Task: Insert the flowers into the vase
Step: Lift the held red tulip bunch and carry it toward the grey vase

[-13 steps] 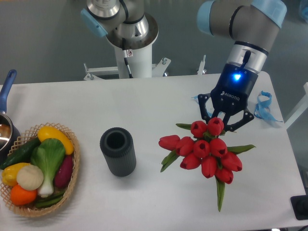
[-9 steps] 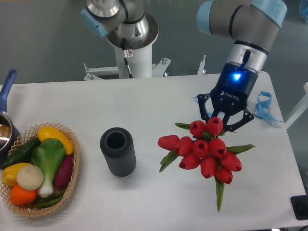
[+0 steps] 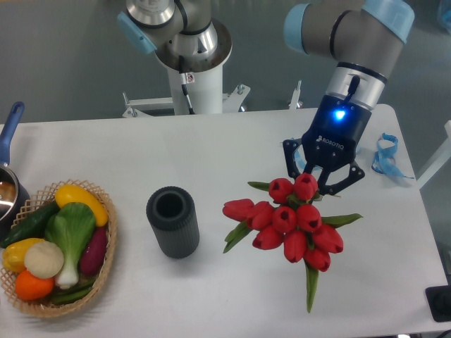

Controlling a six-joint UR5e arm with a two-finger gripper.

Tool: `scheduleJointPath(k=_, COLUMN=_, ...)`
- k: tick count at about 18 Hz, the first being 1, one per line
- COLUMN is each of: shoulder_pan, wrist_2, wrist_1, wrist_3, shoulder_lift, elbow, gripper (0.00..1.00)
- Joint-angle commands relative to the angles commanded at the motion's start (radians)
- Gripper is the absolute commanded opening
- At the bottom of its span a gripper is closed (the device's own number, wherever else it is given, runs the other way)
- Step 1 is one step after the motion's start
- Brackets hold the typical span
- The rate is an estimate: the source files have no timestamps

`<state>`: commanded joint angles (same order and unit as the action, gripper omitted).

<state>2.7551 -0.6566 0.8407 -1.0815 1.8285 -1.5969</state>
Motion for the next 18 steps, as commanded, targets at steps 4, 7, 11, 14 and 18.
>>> scheduleJointPath(k=4, shoulder_pan=-0.051, wrist_2=0.073, wrist_1=-0.040, wrist_3=0.002, shoulder_lift=0.003, elbow=-0.005, gripper=0.13)
scheduleJointPath(k=7, shoulder_pan=-0.074, wrist_2=0.153, wrist_1=-0.043, wrist_3=0.002, shoulder_lift=0.000, elbow=-0.012, gripper=0.13)
scheduleJointPath(k=11, shoulder_pan=-0.080, wrist_2=0.363, wrist_1=-0.046, wrist_3=-0.009, shoulder_lift=-0.017, elbow=-0.066, gripper=0.13)
scheduleJointPath(k=14, shoulder_pan=-0.081, wrist_2=0.483, wrist_1=-0.048, wrist_3=-0.026, shoulder_lift=-0.054, elbow=-0.135, gripper=0.13)
scheduleJointPath(k=18, shoulder_pan=-0.083, wrist_2=0.583, wrist_1=-0.048, wrist_3=-0.037, shoulder_lift=-0.115, elbow=-0.222, gripper=0.13)
